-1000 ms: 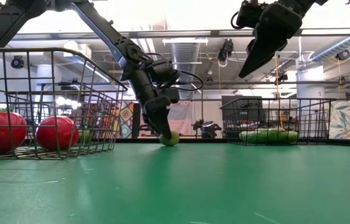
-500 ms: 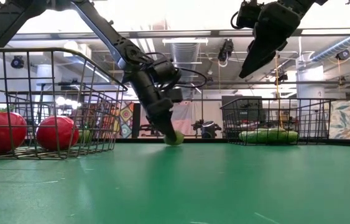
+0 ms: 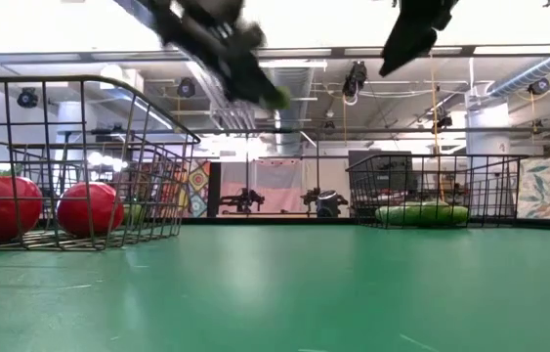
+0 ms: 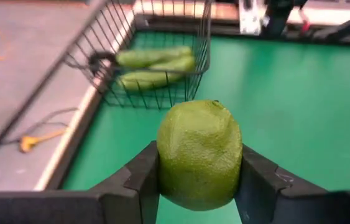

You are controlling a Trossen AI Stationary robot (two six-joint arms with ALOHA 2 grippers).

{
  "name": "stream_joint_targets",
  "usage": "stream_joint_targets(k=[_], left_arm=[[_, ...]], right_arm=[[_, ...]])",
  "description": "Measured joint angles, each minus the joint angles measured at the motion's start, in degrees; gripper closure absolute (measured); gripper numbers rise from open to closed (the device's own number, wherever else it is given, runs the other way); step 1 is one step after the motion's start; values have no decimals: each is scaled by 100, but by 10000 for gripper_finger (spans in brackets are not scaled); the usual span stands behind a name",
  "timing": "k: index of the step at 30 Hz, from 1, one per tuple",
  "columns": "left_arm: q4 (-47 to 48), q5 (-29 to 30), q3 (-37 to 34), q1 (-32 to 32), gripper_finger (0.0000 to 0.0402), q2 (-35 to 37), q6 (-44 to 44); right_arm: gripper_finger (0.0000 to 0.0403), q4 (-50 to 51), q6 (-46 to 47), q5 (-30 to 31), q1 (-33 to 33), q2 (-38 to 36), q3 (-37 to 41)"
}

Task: Sort produce into baskets
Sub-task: Put the lime into the left black wire basket

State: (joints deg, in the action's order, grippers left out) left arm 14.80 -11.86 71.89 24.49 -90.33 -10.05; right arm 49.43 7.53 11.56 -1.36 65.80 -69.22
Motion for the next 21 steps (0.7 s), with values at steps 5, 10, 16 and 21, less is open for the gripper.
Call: stream_joint_targets(k=[5, 10, 16, 21], left_arm=[[1007, 1110, -779, -5, 265, 2076, 178], [2032, 2980, -1949, -20, 265, 3765, 1286], [2308, 4011, -3123, 7, 265, 4473, 2668], [2003, 4113, -3828, 268, 241, 4057, 3412]], right_arm=[[78, -180, 0, 34, 164, -26, 89], [78, -898, -104, 47, 253, -6, 654], [78, -1718, -205, 49, 246, -4, 1203], [78, -1694, 221, -1, 261, -4, 1235]])
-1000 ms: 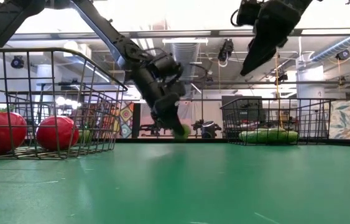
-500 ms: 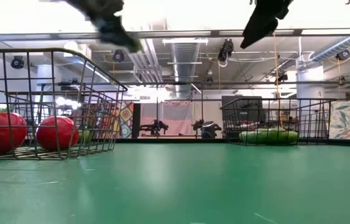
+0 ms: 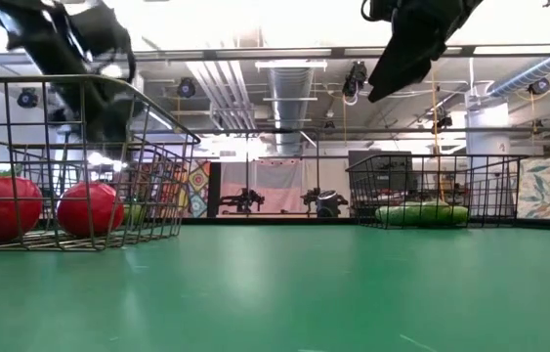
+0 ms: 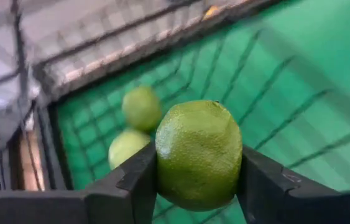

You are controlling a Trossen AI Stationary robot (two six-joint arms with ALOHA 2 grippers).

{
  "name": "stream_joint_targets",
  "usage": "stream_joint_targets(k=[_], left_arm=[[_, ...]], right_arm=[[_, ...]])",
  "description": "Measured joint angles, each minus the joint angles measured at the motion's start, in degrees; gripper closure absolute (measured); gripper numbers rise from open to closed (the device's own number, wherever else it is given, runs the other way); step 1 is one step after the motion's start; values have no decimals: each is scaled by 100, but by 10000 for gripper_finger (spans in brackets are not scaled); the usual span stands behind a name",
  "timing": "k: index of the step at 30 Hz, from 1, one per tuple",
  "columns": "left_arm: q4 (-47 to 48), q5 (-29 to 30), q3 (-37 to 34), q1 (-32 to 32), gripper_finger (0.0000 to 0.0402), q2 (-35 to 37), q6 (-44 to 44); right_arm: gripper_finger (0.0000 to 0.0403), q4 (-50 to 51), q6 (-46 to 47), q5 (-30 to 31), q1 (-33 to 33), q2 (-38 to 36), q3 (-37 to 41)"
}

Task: Sort produce into baskets
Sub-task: Put the lime into the left black wire basket, then return to Home Position

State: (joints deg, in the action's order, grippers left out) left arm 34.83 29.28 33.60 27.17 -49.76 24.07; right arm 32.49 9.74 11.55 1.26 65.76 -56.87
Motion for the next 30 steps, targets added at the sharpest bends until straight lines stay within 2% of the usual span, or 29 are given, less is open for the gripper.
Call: stream_joint_targets(k=[5, 10, 14, 20, 23, 25, 30], left_arm=[[-59, 91, -162, 585, 229, -490, 481], [6, -552, -68, 1056, 224, -791, 410], [138, -1062, 85, 1169, 203, -987, 10], [810, -942, 731, 1152, 164, -1042, -316], [1066, -1371, 1178, 924, 154, -799, -341], [995, -1483, 1397, 540, 153, -485, -219], [-126, -1478, 1317, -1167, 159, 453, -334]], right_arm=[[78, 140, 260, -357, 50, 0, -173], [78, 175, 189, -1432, 429, 2, -293], [78, 212, 225, -1251, 843, 4, -501], [78, 795, -231, -1162, 989, 56, -1585], [78, 944, -926, -1158, 990, 80, -2116], [78, 764, -1528, -1154, 988, 51, -2243], [78, -193, -2354, -1159, 871, 4, -1794]])
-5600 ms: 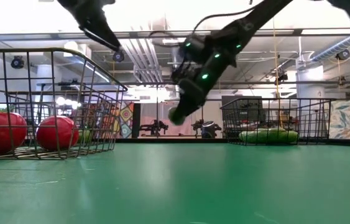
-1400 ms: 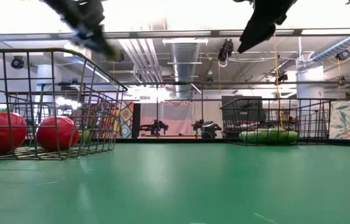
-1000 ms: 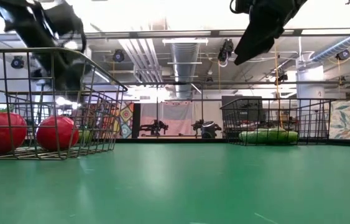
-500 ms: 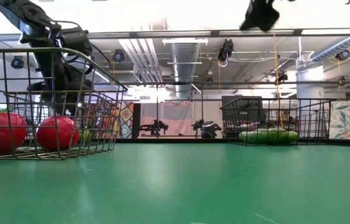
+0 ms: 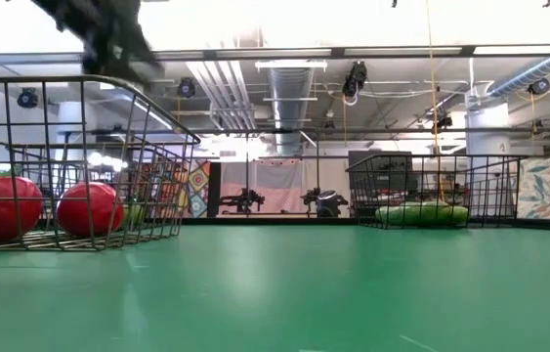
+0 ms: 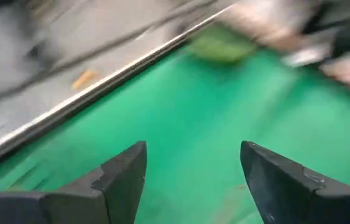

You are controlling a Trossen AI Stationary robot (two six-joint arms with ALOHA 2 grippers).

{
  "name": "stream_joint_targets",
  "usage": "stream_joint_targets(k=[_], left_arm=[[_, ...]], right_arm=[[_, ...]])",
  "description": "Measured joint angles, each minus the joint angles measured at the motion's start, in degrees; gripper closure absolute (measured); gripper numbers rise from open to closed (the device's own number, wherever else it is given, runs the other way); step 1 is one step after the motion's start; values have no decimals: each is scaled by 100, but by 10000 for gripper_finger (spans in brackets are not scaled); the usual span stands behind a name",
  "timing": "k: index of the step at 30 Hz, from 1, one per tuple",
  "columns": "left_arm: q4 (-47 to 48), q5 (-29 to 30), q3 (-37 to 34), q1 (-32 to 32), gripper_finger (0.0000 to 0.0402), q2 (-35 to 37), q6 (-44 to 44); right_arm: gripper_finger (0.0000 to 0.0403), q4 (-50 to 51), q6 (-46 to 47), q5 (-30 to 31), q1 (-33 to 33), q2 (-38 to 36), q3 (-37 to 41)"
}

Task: Sort produce into baskets
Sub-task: Return to Home Position

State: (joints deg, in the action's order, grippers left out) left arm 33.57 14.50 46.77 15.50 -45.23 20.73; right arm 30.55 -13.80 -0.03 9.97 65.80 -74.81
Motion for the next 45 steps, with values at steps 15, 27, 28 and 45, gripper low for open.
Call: stream_joint_targets(k=[15, 27, 28, 45], left_arm=[[-4523, 533, -2213, -3627, 165, 636, -1922], [-4416, -968, -2791, -1571, 169, 1188, -2026], [-4404, -1107, -2851, -1450, 169, 1311, -2003], [-4651, -1088, -4615, -1223, 169, 3752, -1523]], right_arm=[[78, -3925, 484, 624, -58, -540, 3137], [79, -4036, 1551, 1272, -63, -3739, 5236], [79, -4021, 1516, 1306, -62, -3929, 5352], [350, -2221, 1883, 1610, -112, -6579, 6397]])
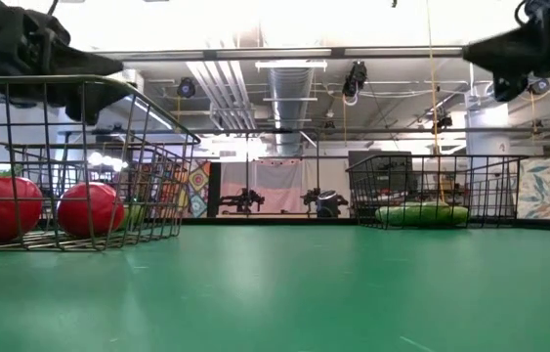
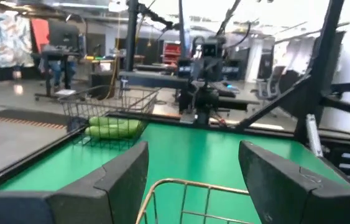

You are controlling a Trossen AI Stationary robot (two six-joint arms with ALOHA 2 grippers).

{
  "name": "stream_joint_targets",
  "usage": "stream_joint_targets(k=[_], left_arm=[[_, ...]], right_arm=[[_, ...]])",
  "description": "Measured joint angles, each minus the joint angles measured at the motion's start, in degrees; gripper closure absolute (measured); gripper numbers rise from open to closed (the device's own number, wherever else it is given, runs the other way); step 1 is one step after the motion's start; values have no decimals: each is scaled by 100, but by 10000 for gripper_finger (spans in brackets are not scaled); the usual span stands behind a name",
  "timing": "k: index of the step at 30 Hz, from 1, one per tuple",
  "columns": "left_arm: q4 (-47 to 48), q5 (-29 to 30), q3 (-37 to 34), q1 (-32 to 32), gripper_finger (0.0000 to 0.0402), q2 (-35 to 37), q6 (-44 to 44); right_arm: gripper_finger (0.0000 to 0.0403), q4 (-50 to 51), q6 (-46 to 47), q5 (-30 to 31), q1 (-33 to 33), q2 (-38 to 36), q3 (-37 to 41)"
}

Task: Sort produce into baskets
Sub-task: Return to Home Position

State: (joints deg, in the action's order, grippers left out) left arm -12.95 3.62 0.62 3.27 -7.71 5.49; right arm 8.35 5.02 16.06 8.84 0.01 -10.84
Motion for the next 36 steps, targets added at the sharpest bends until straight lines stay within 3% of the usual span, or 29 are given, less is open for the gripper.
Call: stream_joint_targets(k=[3, 9, 19, 36], left_arm=[[44, -241, -2, -4, 169, 298, 20], [458, -458, -4, -4, 194, 698, 112], [754, -411, -7, -4, 391, 753, 273], [1018, -265, -9, -1, 401, 722, 159]], right_arm=[[386, -108, 2, -251, 0, 99, 132], [390, -888, -91, -447, -5, 4, 690], [390, -1146, -472, -450, -44, 4, 1012], [390, -1151, -725, -449, -37, 126, 1016]])
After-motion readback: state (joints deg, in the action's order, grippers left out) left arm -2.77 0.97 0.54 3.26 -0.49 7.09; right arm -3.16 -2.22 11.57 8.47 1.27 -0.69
